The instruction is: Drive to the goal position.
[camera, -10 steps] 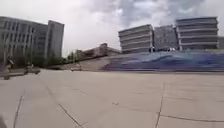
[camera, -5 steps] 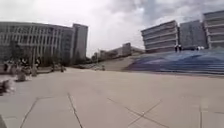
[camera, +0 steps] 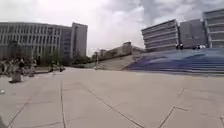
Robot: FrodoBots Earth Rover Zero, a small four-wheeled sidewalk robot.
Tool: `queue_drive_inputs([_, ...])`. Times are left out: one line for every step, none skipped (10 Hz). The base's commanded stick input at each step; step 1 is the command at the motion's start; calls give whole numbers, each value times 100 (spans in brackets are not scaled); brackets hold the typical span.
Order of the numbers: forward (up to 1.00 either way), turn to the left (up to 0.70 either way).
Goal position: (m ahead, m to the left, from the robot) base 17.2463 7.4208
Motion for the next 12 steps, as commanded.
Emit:
queue_drive_inputs([70,31])
queue_drive_inputs([70,35])
queue_drive_inputs([70,35])
queue_drive_inputs([70,26])
queue_drive_inputs([70,6])
queue_drive_inputs([70,0])
queue_drive_inputs([70,0])
queue_drive_inputs([70,0])
queue_drive_inputs([70,0])
queue_drive_inputs([70,0])
queue_drive_inputs([70,0])
queue_drive_inputs([70,0])
